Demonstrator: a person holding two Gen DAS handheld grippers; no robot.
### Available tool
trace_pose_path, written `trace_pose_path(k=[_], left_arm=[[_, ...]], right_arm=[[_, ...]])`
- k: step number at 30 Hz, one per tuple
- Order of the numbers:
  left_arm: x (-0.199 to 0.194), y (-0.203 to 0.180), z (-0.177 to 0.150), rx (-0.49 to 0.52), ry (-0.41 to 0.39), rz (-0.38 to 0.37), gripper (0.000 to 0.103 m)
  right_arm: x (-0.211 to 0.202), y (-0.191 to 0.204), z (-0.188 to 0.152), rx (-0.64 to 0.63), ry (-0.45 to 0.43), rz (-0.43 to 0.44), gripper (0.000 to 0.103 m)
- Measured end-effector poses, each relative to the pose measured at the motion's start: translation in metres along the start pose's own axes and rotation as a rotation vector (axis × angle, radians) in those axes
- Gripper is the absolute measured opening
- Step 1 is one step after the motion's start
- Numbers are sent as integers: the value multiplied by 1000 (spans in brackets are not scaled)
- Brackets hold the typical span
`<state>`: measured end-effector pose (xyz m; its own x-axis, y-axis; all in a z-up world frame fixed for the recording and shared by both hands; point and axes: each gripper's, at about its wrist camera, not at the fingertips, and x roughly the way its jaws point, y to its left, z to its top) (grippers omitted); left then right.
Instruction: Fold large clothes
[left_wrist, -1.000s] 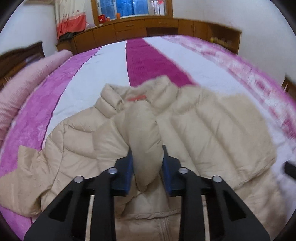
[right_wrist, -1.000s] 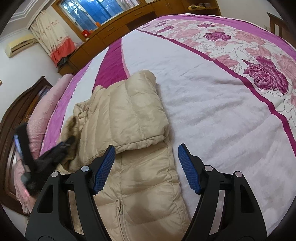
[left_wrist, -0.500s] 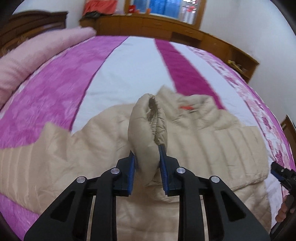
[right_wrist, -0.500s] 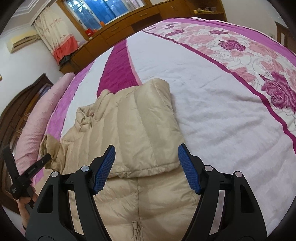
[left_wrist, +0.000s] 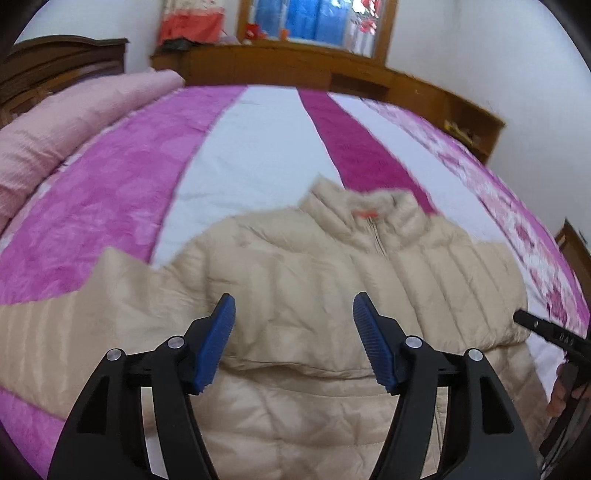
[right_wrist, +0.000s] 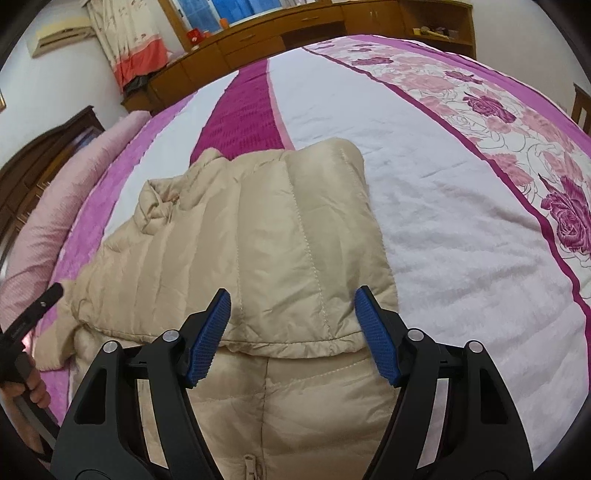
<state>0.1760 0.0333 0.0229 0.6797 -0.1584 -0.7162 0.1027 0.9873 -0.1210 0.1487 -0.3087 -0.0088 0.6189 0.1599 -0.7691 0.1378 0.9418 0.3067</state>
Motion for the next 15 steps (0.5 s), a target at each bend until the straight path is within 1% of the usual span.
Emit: trace_pose_path(k=[1, 2, 3, 5, 6, 8, 12, 13, 14, 15], left_arm=[[13, -3, -2, 8, 36, 3, 44], [25, -4, -4, 10, 76, 12, 35], [36, -3, -6, 7, 108, 21, 33], [57, 3, -10, -4, 151, 60, 33], [63, 6, -11, -4, 159, 69, 33], [73, 10, -11, -3, 171, 73, 33], [79, 13, -10, -14, 171, 79, 33], [77, 13, -9, -22, 170, 75, 35], [72, 12, -9, -30, 170, 63, 42], [64, 13, -10, -44, 172, 39, 47]], right_arm=[[4, 2, 0, -1, 8, -14, 68], [8, 3, -1, 0, 17, -25, 68], [12, 5, -1, 2, 25, -37, 68], [20, 6, 0, 6, 39, -52, 68], [24, 7, 0, 6, 45, -55, 68], [33, 9, 0, -3, 55, -69, 68], [44, 14, -1, -32, 56, -101, 69], [43, 14, -1, -29, 53, -103, 69], [41, 13, -1, -22, 48, -98, 69], [39, 12, -1, -17, 46, -92, 69]])
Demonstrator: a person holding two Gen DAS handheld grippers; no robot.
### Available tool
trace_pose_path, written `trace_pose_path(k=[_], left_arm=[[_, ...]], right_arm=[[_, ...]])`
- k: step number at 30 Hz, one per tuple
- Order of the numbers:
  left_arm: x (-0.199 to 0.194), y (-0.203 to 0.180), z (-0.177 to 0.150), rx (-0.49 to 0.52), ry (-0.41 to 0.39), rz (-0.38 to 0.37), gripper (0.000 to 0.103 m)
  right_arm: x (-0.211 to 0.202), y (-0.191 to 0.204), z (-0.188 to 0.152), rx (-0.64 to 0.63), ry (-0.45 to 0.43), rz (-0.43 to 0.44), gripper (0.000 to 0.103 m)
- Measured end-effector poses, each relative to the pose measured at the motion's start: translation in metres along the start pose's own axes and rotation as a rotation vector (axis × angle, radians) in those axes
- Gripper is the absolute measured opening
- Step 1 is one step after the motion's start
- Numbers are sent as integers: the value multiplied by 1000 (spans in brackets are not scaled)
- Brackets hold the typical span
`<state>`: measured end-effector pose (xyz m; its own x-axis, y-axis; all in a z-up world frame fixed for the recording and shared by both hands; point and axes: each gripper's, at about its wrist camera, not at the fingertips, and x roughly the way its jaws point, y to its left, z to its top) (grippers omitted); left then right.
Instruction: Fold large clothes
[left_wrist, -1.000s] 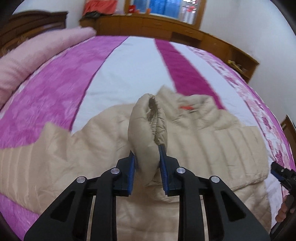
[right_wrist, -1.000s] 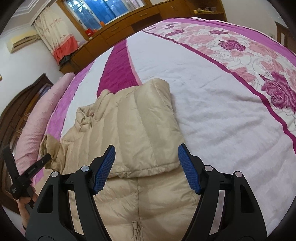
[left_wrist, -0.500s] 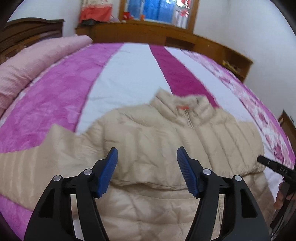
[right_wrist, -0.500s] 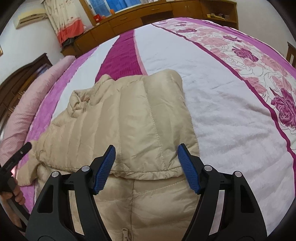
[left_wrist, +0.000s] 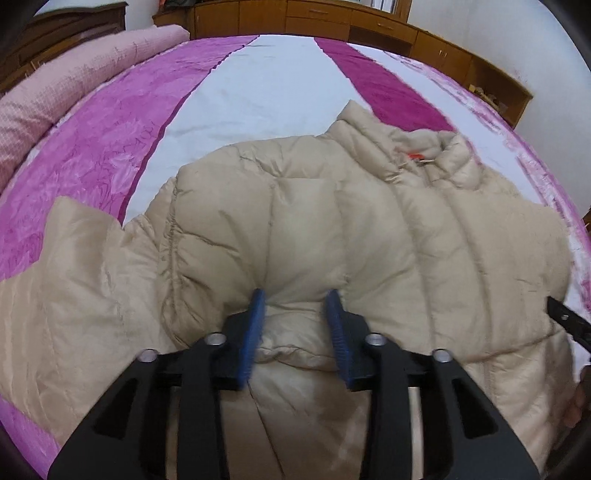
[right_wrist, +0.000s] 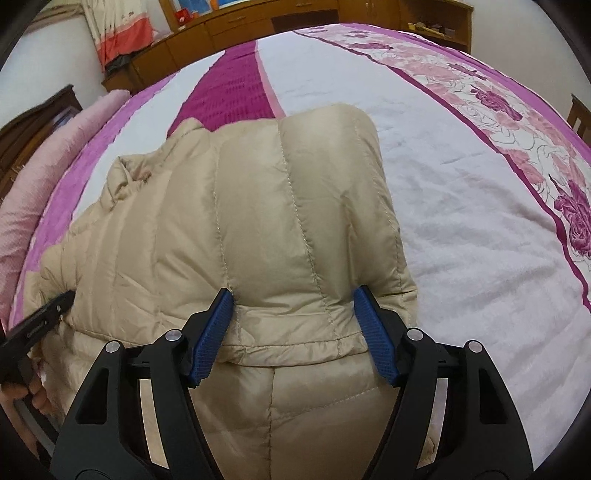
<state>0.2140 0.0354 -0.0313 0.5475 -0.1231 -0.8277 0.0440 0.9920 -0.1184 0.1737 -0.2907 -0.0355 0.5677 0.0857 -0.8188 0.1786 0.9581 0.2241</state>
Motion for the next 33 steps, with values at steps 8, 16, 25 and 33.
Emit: trace_pose_path(k=[8, 16, 25, 33], left_arm=[[-86, 38, -24, -87, -109, 48, 60], [-107, 131, -63, -298, -87, 153, 68], [-93, 215, -94, -553, -98, 144, 68], [-77, 256, -91, -648, -139, 108, 70]], right_arm=[[-54, 0, -17, -10, -35, 58, 70], [-96, 10, -64, -10, -5, 135, 72], [-123, 18, -95, -21, 1, 137, 76], [-125, 13, -113, -6, 32, 78, 76]])
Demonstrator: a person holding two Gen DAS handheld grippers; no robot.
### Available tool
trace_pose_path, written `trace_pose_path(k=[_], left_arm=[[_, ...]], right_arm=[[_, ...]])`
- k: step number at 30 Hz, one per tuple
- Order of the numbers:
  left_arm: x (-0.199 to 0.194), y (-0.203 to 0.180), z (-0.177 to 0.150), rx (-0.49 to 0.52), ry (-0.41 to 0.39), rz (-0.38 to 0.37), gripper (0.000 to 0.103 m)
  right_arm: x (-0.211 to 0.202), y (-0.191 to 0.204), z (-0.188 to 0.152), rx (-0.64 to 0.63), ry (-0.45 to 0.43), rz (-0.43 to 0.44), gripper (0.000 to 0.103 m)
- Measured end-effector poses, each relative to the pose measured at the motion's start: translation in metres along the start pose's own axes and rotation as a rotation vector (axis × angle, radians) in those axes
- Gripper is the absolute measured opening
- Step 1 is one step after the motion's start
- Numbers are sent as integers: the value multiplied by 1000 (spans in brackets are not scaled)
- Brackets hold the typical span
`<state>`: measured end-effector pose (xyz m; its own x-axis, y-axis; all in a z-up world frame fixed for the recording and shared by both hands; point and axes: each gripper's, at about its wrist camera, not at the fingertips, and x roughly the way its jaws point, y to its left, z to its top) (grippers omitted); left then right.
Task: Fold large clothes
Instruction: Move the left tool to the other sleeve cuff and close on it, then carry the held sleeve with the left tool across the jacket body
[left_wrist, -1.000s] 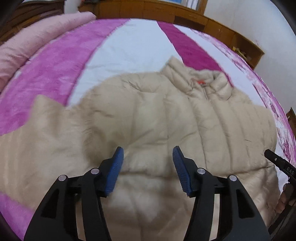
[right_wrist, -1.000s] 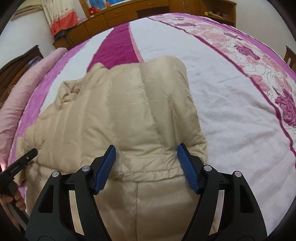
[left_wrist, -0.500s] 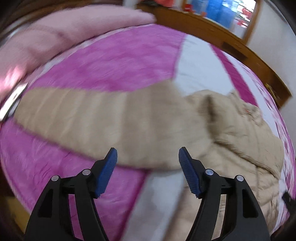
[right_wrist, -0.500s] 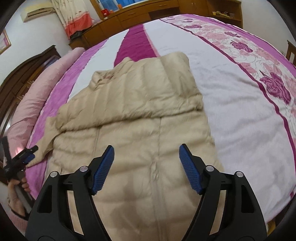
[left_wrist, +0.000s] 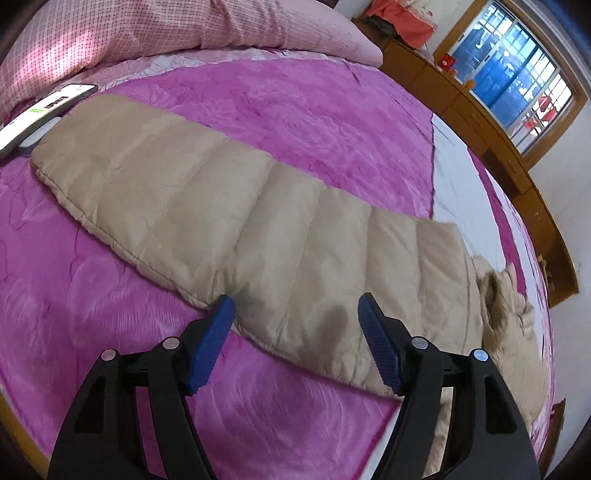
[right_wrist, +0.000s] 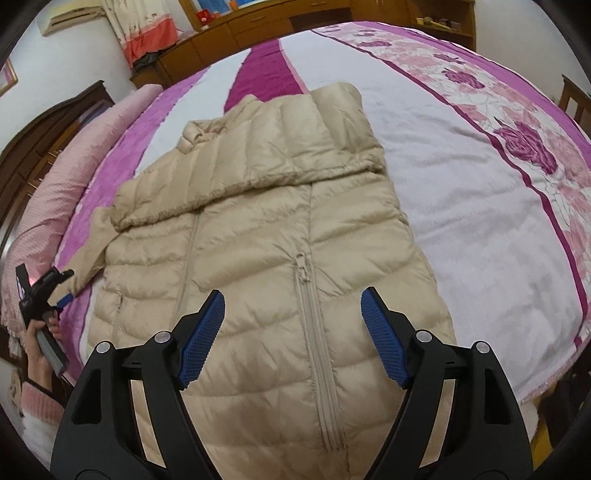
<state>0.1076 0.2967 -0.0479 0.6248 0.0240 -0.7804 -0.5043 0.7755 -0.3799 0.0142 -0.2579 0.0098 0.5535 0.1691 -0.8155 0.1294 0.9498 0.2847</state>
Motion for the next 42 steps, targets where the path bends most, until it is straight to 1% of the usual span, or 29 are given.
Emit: trace_pose_path(k=[4, 5, 7, 10, 14, 15, 16, 17, 18, 20, 23, 26, 31, 33, 36, 38, 40, 42], left_arm=[[12, 4, 7, -19, -22, -10, 71], [12, 5, 7, -17, -32, -18, 76], [16, 4, 6, 2, -49, -46, 80], [20, 1, 6, 35, -66, -37, 80], [21, 2, 8, 26, -78, -47, 79], [21, 1, 9, 26, -80, -41, 77], [21, 1, 10, 26, -82, -19, 68], [21, 2, 11, 25, -82, -2, 56], [21, 4, 11, 21, -82, 2, 51], [19, 11, 12, -6, -79, -43, 32], [12, 18, 15, -19, -78, -95, 15], [-3, 11, 15, 27, -98, -108, 9], [-47, -12, 14, 123, -180, -135, 7], [-62, -22, 13, 150, -199, -153, 7], [-86, -40, 11, 200, -234, -191, 7], [-104, -54, 10, 224, -260, -240, 7], [-117, -66, 7, 241, -274, -278, 7], [-127, -79, 5, 257, -279, -300, 7]], right_arm=[[0, -1, -4, 7, -4, -17, 78], [0, -1, -6, 5, -6, -18, 78], [2, 0, -8, 4, -2, -16, 79], [5, 0, -10, 12, 8, -15, 79], [5, 0, -12, 6, 2, -14, 83], [6, -1, -13, 7, 3, -17, 84], [7, -1, -13, 9, 5, -16, 84], [8, -2, -13, 12, 8, -14, 84], [10, -4, -13, 18, 9, -10, 85], [10, -9, -12, 44, 3, 8, 88], [11, -16, -12, 69, 6, 28, 94], [9, -19, -11, 77, -8, 20, 95], [7, -22, -11, 86, -3, 18, 97], [5, -21, -9, 72, -7, 7, 98], [1, -21, -9, 66, -18, 0, 98], [-1, -21, -8, 65, -21, -6, 98], [-4, -21, -7, 62, -29, -9, 98], [-7, -22, -8, 64, -39, -11, 98]])
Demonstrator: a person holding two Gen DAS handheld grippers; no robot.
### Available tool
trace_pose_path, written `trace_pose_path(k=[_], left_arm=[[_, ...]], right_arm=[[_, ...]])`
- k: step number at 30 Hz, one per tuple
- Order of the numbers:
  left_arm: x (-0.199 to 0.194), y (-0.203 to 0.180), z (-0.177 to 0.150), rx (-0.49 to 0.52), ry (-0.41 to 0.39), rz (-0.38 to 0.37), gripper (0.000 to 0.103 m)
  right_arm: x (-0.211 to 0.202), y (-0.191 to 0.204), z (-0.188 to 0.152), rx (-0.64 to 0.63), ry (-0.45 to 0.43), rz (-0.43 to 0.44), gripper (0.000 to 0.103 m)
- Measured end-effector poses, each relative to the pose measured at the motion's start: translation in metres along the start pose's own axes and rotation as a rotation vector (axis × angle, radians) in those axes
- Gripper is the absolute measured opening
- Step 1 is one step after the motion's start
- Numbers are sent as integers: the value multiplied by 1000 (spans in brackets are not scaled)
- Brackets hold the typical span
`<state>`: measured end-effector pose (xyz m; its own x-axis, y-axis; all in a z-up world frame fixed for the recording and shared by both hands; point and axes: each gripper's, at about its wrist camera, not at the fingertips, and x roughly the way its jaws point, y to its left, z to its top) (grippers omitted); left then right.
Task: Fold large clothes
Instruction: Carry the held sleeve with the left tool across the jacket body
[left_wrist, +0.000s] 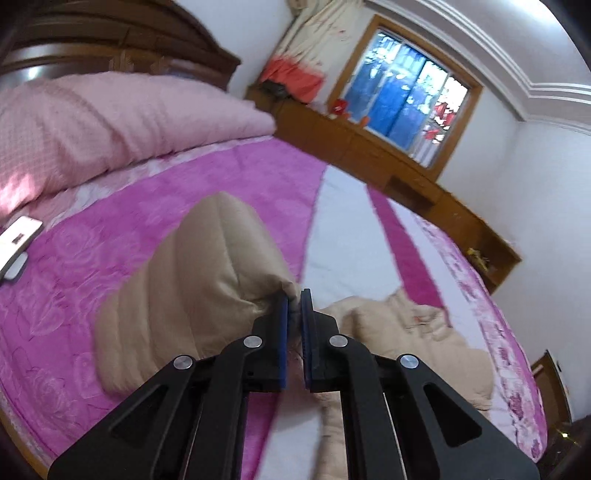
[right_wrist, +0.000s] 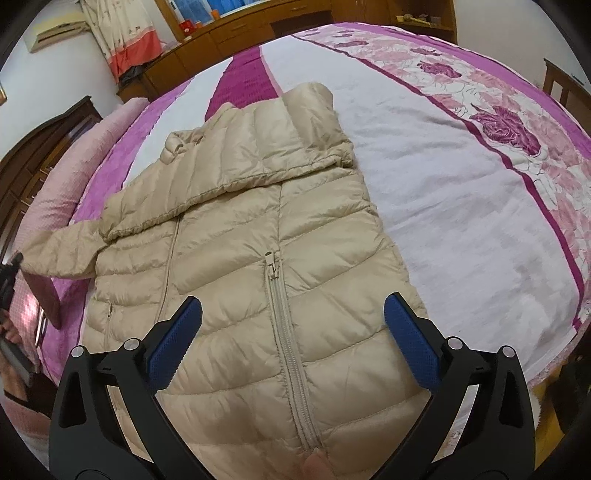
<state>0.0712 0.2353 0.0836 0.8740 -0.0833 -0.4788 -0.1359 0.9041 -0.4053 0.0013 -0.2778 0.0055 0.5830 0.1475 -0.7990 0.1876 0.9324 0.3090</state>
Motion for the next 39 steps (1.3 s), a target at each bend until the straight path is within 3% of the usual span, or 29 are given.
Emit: trace_pose_path(k=[15, 22, 33, 39], left_arm=[[25, -152, -6, 194, 27, -163, 6], [53, -211, -39, 289, 71, -226, 6], [123, -230, -118, 319, 305, -231, 6], [154, -225, -162, 335, 418, -177, 6]], right_arm=[[-14, -20, 10, 60, -47, 18, 98], [-11, -29, 12, 72, -53, -1, 98], [0, -43, 13, 87, -33, -14, 98], [2, -49, 17, 92, -33, -30, 98]])
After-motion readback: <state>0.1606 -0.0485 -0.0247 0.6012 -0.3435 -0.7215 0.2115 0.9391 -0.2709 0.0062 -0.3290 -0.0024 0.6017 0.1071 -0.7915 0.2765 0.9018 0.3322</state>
